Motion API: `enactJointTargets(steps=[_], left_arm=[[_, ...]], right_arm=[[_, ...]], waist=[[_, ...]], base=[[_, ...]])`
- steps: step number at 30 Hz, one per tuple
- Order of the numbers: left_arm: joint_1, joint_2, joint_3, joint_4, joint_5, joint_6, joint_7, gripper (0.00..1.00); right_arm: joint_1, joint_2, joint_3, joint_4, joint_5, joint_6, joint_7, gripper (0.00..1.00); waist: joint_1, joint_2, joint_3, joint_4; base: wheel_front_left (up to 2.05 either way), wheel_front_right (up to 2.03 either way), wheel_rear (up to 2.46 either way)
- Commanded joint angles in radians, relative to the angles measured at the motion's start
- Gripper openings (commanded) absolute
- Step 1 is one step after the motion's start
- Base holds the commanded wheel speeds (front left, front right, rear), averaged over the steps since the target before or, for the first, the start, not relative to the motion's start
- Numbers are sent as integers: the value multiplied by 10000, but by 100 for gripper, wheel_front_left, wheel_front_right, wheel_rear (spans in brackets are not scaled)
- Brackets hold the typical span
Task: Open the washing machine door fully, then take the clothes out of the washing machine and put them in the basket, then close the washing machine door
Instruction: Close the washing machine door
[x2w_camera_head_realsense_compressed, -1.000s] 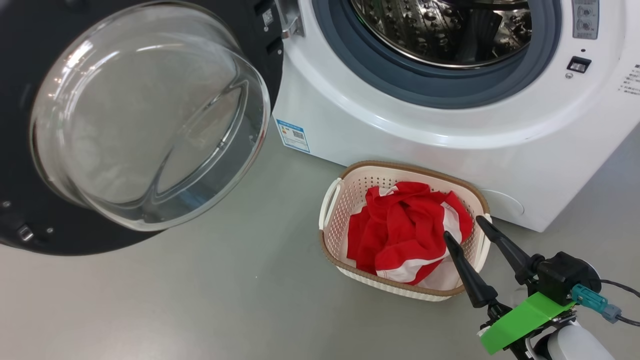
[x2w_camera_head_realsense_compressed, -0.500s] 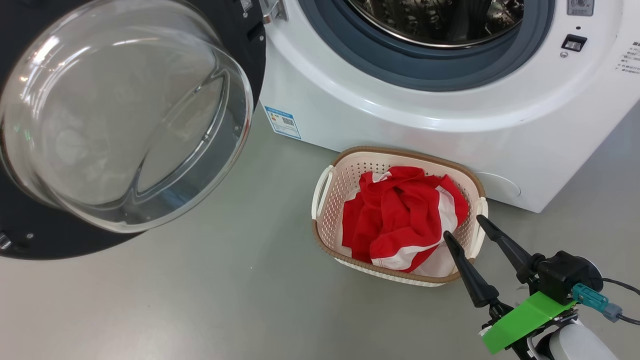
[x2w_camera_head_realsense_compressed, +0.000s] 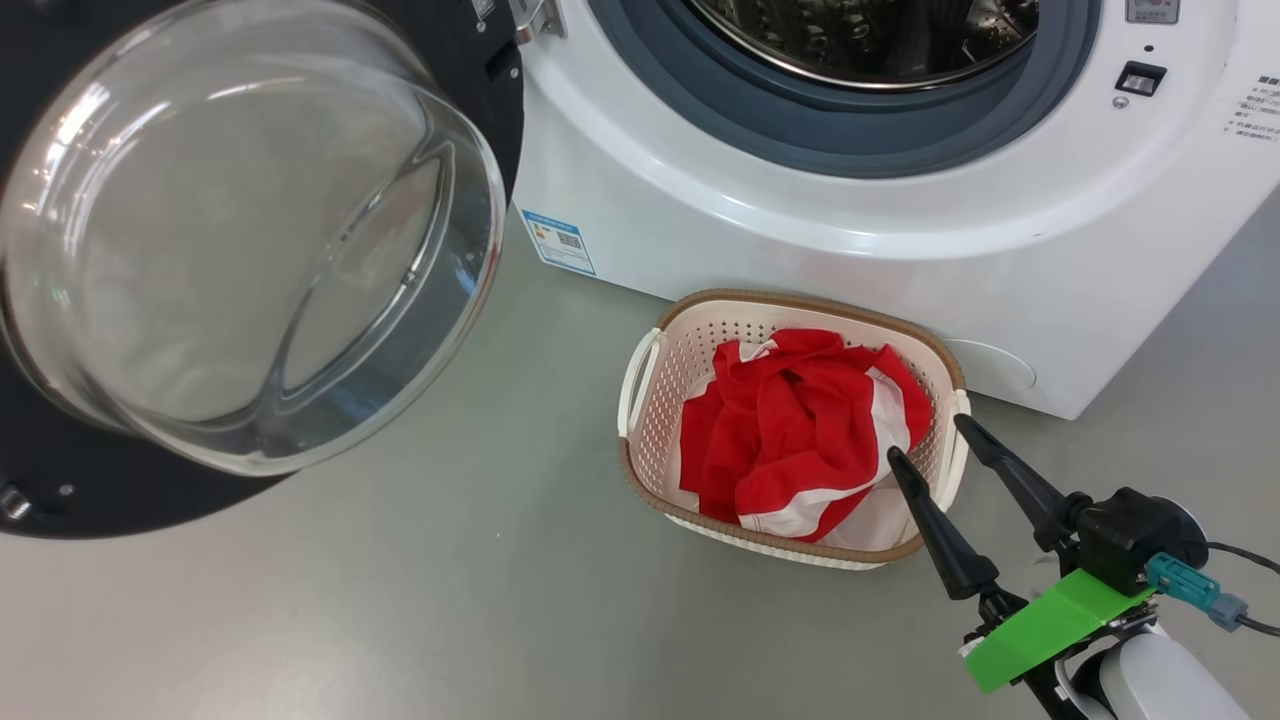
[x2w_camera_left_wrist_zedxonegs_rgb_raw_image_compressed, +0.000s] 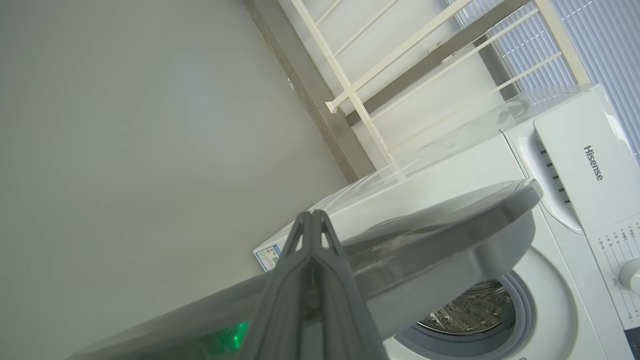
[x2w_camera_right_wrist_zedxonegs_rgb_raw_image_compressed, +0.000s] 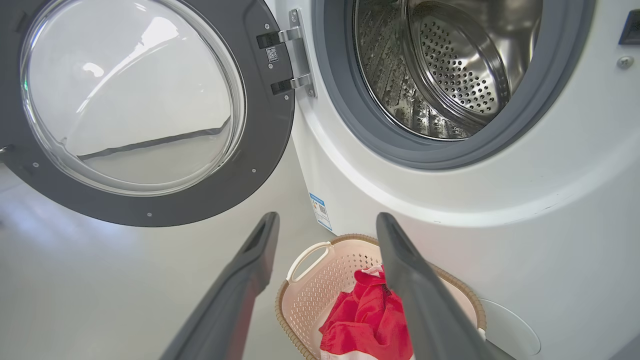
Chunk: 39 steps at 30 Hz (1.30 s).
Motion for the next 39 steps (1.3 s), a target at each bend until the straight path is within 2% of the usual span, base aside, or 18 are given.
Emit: enactJointTargets(steps=[1, 12, 21, 31, 39], left_arm=[[202, 503, 66, -266, -114, -101, 259, 0], [1392, 577, -319, -2491, -843, -101, 1916, 0], [2492, 426, -359, -4977, -1713, -101, 2862, 0], [3505, -258, -657, -7812, -2480, -101, 3555, 0], [3424, -1088, -1332, -9223, -2558, -101, 3742, 0]], right_arm=[[-108, -50, 191, -241, -61, 16, -119, 100], [35, 33, 14, -276, -89, 16, -119, 100], [128, 94, -81, -316, -105, 16, -119, 100], [303, 202, -391, -385, -119, 16, -119, 100], [366, 323, -551, -441, -158, 16, -119, 100]], waist=[[-1, -1, -6, 3], [-1, -1, -215, 78], [-1, -1, -402, 0], [-1, -1, -601, -370], [-1, -1, -666, -964]], base=[[0, 0, 0], [0, 0, 0], [0, 0, 0], [0, 0, 0], [0, 0, 0]])
